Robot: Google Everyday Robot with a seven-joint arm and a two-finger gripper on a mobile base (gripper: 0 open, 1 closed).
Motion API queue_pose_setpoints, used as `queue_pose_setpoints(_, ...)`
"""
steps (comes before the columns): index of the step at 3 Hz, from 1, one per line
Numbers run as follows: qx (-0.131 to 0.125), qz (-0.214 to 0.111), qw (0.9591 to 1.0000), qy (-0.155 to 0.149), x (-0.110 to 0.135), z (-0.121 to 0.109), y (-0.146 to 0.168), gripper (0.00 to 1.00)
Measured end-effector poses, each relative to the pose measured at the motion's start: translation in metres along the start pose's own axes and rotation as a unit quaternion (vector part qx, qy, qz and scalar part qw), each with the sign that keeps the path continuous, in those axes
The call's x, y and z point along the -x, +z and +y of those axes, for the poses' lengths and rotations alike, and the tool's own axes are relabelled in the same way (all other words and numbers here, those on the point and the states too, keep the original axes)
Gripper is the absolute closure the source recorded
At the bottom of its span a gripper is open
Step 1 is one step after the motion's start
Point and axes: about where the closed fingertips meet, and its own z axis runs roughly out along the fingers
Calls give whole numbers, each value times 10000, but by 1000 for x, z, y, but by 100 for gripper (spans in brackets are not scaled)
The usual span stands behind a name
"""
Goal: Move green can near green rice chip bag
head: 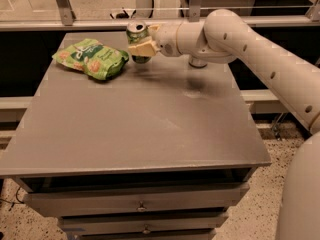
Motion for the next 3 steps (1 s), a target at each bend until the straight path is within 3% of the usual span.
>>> queue_pose_setpoints(1,111,45,9993,361,-13,-1,7,100)
queue_pose_setpoints(2,163,157,9974,677,-22,-3,8,84)
queue_pose_setpoints(3,178,255,9957,874,-28,-4,7,60)
